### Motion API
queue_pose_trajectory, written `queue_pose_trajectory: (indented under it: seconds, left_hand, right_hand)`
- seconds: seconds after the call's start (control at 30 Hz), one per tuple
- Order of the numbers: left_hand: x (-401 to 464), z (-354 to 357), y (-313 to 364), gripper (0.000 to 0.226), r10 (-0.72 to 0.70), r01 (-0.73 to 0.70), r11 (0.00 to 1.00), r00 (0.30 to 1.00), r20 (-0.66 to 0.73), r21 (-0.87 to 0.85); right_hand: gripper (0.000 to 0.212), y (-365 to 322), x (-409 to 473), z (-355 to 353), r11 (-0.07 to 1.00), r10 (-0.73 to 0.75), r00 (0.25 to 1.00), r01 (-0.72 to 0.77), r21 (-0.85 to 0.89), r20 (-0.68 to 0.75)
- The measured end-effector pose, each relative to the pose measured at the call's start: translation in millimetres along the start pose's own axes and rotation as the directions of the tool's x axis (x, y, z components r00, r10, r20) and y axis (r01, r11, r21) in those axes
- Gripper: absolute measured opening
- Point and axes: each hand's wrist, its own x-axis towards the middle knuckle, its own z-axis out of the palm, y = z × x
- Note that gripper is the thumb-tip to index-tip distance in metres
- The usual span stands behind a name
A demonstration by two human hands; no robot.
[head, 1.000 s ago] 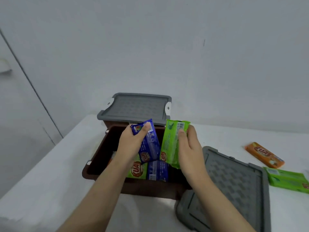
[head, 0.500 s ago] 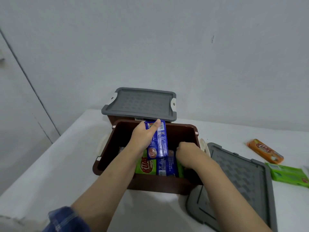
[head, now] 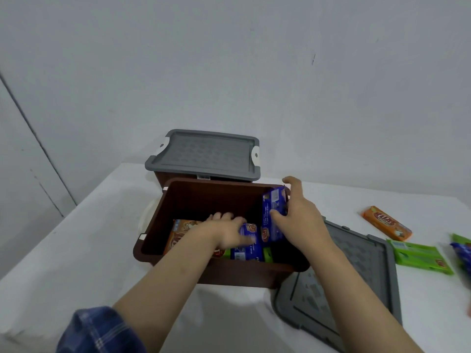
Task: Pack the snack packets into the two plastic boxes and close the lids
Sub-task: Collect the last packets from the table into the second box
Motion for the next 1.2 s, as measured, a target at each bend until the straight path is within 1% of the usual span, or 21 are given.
queue_pose_trajectory:
  seconds: [0.03,0.07,0.13,0.17,0.23,0.3,0.33,0.43,0.57,0.67,0.73,0.8,0.9,0.93,1.0,1.07,1.1,1.13,1.17,1.2]
  left_hand:
    - [0,2,-1,0.071,-0.028,0.025,0.998,0.998,0.050,0.060]
    - [0,1,-2,0.069,-0.043,0.039,0.997,0.997,0.067,0.061]
    - [-1,-1,-2,0.066,-0.037,0.036,0.999,0.998,0.047,0.024]
    - [-2,-1,-2,0.065,-0.035,0.034,0.999,0.999,0.038,0.030]
    - [-4,-2,-1,0.065,-0.031,0.029,0.998,0.999,0.036,0.062]
    - [-5,-2,-1,0.064,-0.033,0.030,0.997,0.999,0.033,0.078]
    - [-5,-3,-1,0.063,-0.034,0.031,0.996,0.999,0.031,0.081]
    - [-8,-3,1,0.064,-0.048,0.044,0.994,0.998,0.032,0.095]
    - [-13,0,2,0.063,-0.049,0.050,0.992,0.999,-0.009,0.118]
    - [-19,7,0,0.062,-0.016,0.027,0.994,0.995,-0.095,0.110]
    - [-25,13,0,0.062,0.003,0.017,0.993,0.986,-0.165,0.120]
    - [-29,17,-1,0.061,0.023,0.007,0.991,0.973,-0.228,0.130]
    - [-36,21,-3,0.058,0.054,-0.011,0.990,0.952,-0.301,0.141]
    - [-38,22,-4,0.056,0.061,-0.013,0.989,0.946,-0.317,0.150]
    - [-41,24,-3,0.050,0.076,-0.025,0.989,0.933,-0.351,0.148]
    - [-42,24,-1,0.043,0.059,-0.034,0.997,0.906,-0.420,0.066]
    - [-42,22,-2,0.041,0.021,-0.012,1.000,0.881,-0.473,0.023]
    - [-42,21,-5,0.040,-0.032,0.043,0.999,0.846,-0.533,0.008]
    - [-43,18,-9,0.040,-0.094,0.126,0.992,0.814,-0.574,0.016]
    - [-44,16,-15,0.042,-0.161,0.213,0.977,0.805,-0.571,0.026]
  right_hand:
    - [0.065,1,-2,3,0.997,-0.012,1.000,0.012,-0.073,-0.002]
    - [0.069,1,-3,7,0.988,-0.029,1.000,0.027,-0.151,-0.012]
    - [0.061,-2,-5,12,0.968,-0.038,0.998,0.025,-0.251,-0.044]
    - [0.055,-3,-5,13,0.967,-0.042,0.997,0.025,-0.254,-0.062]
    - [0.046,-3,-8,13,0.985,-0.070,0.992,0.053,-0.164,-0.103]
    - [0.044,-4,-12,12,0.991,-0.105,0.982,0.091,-0.096,-0.157]
    - [0.044,-5,-14,12,0.988,-0.117,0.979,0.098,-0.119,-0.166]
    - [0.044,-7,-19,17,0.958,-0.119,0.984,0.079,-0.276,-0.131]
    - [0.043,-11,-23,18,0.922,-0.089,0.991,0.045,-0.385,-0.096]
    - [0.032,-14,-31,18,0.855,-0.109,0.991,0.055,-0.515,-0.076]
    - [0.025,-18,-38,21,0.803,-0.092,0.996,0.081,-0.591,0.012]
    - [0.029,-21,-45,25,0.796,-0.015,0.994,0.076,-0.601,0.106]
    - [0.040,-23,-51,31,0.779,0.088,0.975,0.062,-0.624,0.206]
    - [0.047,-23,-52,33,0.792,0.105,0.967,0.060,-0.607,0.233]
    - [0.058,-24,-48,39,0.856,0.117,0.958,0.036,-0.515,0.260]
    - [0.053,-22,-38,45,0.891,0.114,0.964,0.007,-0.453,0.239]
    - [0.047,-21,-34,48,0.889,0.110,0.967,0.007,-0.458,0.229]
    - [0.042,-20,-31,51,0.879,0.101,0.969,0.020,-0.477,0.227]
    - [0.039,-19,-30,54,0.874,0.094,0.970,0.029,-0.485,0.226]
    - [0.038,-17,-30,56,0.876,0.088,0.970,0.033,-0.482,0.226]
